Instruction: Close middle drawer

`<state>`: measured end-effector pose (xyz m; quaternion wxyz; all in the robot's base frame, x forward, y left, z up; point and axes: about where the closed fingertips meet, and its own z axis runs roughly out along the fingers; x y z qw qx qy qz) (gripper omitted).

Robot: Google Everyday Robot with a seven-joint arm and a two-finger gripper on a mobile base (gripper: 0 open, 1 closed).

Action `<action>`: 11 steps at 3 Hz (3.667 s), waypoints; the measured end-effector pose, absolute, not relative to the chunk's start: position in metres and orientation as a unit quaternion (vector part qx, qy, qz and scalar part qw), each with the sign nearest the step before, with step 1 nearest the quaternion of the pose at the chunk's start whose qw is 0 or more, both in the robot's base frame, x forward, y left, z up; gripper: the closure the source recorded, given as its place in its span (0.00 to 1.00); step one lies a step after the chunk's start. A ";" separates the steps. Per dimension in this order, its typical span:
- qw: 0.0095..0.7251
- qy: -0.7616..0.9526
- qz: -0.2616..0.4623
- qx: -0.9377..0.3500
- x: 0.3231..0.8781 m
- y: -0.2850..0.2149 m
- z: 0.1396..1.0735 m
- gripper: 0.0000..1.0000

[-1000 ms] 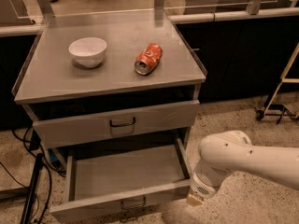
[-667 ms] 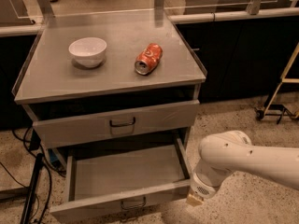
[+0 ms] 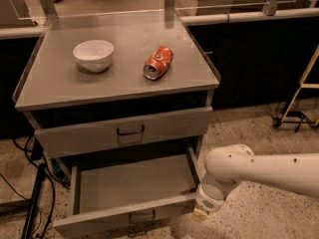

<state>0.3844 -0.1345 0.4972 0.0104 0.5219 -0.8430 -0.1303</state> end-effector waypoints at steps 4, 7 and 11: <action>0.027 -0.855 -0.127 0.502 0.421 -0.118 0.435 1.00; 0.012 -0.854 -0.115 0.507 0.447 -0.104 0.439 0.75; 0.012 -0.854 -0.115 0.507 0.447 -0.104 0.439 0.00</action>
Offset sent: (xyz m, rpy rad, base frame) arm 0.0335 0.0155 -0.0602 -0.0256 0.0322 -0.0389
